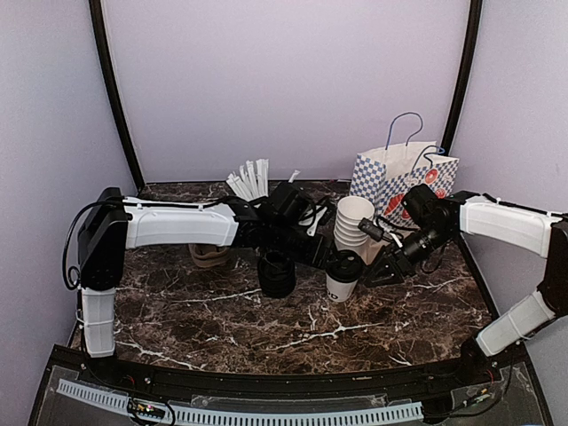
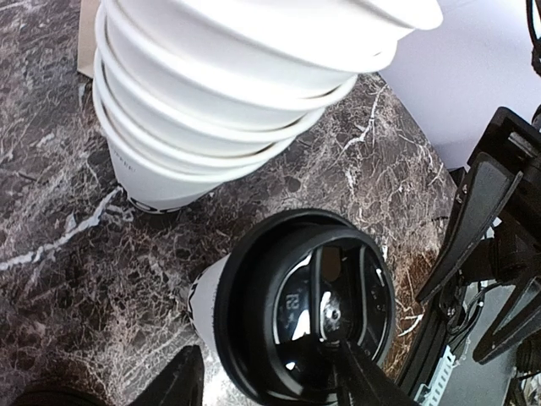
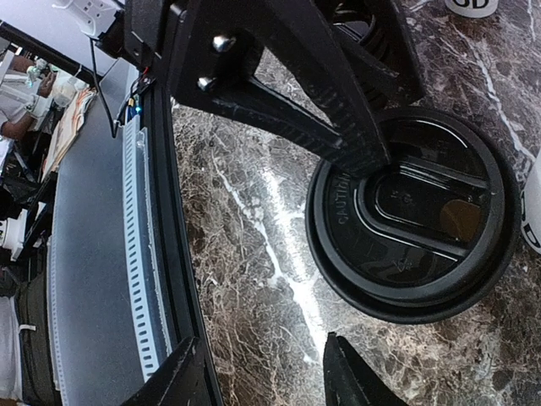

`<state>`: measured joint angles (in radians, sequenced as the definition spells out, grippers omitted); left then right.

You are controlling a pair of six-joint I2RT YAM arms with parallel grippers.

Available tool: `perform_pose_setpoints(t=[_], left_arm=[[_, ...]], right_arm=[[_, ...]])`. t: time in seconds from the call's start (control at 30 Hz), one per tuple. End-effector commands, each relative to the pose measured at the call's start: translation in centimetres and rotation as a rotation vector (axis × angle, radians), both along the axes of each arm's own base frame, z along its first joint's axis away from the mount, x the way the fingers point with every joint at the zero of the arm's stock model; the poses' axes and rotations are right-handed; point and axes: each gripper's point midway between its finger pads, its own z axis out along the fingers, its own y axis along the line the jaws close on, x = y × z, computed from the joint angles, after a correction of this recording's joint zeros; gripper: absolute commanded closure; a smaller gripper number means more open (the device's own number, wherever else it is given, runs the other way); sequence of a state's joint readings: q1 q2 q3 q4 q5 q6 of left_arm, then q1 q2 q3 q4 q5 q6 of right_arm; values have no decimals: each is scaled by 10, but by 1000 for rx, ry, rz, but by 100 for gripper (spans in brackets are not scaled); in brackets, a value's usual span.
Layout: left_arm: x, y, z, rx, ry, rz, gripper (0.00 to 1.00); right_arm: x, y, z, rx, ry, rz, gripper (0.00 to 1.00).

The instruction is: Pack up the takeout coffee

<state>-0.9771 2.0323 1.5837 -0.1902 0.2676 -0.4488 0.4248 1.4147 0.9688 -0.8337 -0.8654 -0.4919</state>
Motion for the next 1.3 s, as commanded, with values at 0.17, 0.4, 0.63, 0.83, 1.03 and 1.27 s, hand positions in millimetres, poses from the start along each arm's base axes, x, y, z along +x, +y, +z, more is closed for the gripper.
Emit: perform_pose_setpoints(t=[0.17, 0.4, 0.63, 0.83, 1.03, 1.27], left_arm=[[-1, -1, 38, -42, -66, -49, 38], [12, -6, 43, -83, -64, 30, 35], [27, -21, 31, -83, -40, 78, 32], [26, -29, 21, -89, -13, 56, 35], [15, -30, 5, -90, 32, 15, 43], [4, -27, -12, -75, 57, -36, 47]], right_arm=[[17, -4, 27, 32, -61, -55, 57], [78, -25, 25, -34, -236, -349, 64], [80, -25, 1, -62, -172, -359, 66], [74, -25, -7, -58, -161, -348, 65], [67, -20, -14, -32, -112, -317, 62], [64, -15, -20, -17, -56, -299, 62]])
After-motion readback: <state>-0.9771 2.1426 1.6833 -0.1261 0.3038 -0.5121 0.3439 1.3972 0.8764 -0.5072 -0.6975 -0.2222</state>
